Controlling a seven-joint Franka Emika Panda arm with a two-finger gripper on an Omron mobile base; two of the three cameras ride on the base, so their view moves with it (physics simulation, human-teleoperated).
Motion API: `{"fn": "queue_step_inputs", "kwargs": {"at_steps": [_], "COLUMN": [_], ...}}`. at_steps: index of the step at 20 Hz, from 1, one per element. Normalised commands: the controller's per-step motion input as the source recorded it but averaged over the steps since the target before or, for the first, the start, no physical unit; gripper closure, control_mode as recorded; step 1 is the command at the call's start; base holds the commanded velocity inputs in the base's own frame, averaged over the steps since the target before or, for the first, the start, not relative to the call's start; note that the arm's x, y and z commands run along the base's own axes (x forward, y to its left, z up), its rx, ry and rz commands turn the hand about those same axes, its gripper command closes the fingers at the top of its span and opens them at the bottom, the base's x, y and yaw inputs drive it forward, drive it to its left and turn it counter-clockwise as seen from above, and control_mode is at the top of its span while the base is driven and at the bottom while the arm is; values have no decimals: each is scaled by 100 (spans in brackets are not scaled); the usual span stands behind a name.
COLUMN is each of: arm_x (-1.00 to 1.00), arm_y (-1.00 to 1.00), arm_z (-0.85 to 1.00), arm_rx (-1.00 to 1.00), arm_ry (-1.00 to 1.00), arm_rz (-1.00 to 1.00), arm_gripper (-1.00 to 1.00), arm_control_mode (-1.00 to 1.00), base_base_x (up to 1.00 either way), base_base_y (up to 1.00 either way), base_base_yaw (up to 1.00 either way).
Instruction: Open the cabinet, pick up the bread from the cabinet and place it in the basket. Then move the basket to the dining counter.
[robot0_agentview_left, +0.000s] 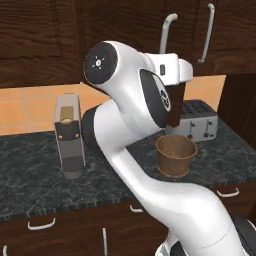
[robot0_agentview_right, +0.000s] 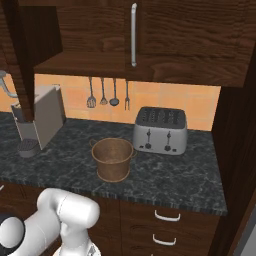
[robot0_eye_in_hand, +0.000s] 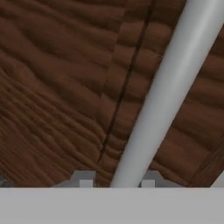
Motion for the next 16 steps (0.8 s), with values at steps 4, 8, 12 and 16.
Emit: {"fn": "queue_step_inputs", "kwargs": {"at_steps": [4,8,12,16], "arm_x": [-27,-59,-64,-59], "arm_y": [5,-2,-67,-90], "arm_z": [0,0,0,0], "arm_rx": [-1,8,41,65], "arm_ry": [-7,-23,-49,-33], "arm_rz": [-19,-4,20,44], "arm_gripper": [-100,-100,-100,-100], "arm_control_mode": [-100,-100,-100,-100], "base_base_x": [0,0,0,0], "base_base_y": [0,0,0,0], "base_base_yaw": [0,0,0,0]}}
